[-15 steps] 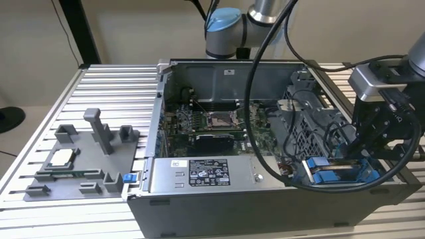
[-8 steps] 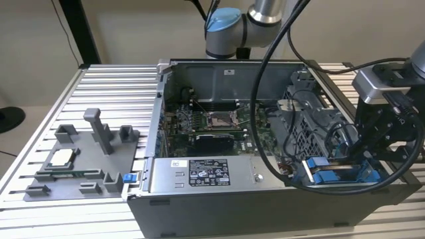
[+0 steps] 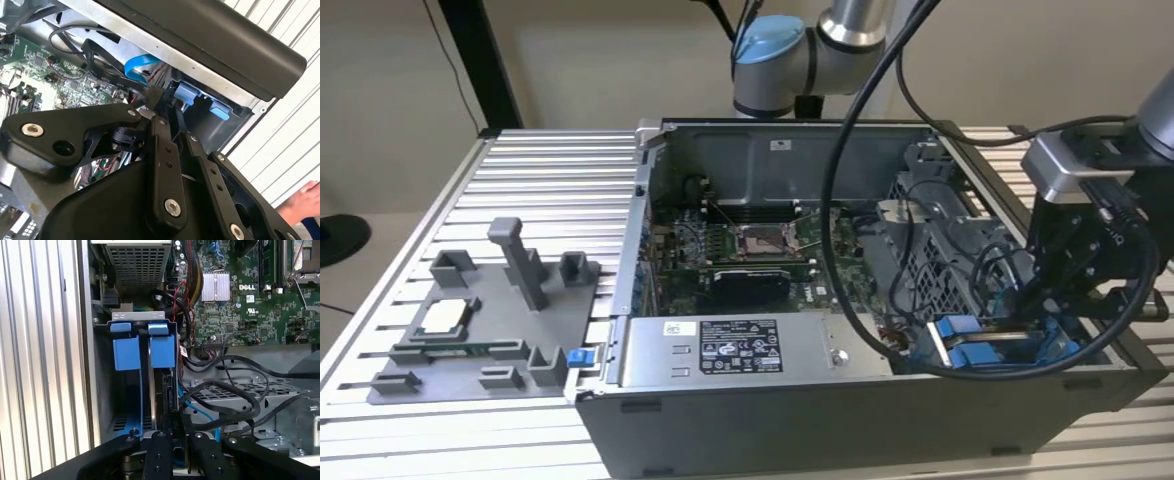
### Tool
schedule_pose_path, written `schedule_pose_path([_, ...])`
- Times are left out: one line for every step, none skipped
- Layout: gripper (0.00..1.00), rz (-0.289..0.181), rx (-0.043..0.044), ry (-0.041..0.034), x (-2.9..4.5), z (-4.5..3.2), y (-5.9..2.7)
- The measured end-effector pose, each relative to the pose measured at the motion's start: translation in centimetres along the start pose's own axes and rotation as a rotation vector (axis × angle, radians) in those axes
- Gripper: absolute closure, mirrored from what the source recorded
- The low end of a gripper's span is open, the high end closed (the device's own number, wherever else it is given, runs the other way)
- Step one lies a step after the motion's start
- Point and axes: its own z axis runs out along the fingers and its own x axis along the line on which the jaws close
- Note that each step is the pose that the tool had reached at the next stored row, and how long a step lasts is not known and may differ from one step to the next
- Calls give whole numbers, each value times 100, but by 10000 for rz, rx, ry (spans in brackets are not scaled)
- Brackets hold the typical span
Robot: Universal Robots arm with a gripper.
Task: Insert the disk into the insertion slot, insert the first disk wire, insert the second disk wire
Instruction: 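Insert the first disk wire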
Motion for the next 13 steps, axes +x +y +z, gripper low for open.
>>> schedule_pose_path([100,9,-86,16,0,1,-5])
schedule_pose_path([100,18,-194,29,-1,0,-10])
schedule_pose_path([100,28,-291,36,-1,1,-15])
schedule_pose_path([100,32,-339,42,-2,0,-21])
schedule_pose_path([100,32,-339,41,-3,0,-25])
schedule_pose_path([100,33,-339,40,-3,0,-27])
schedule_pose_path([100,33,-340,37,-3,1,-30])
schedule_pose_path([100,33,-340,37,-3,1,-35])
schedule_pose_path([100,32,-340,37,-3,1,-41])
schedule_pose_path([100,33,-340,36,-3,2,-43])
schedule_pose_path([100,34,-340,35,-3,2,-44])
schedule_pose_path([100,33,-340,37,0,2,-46])
schedule_pose_path([100,31,-340,36,6,2,-46])
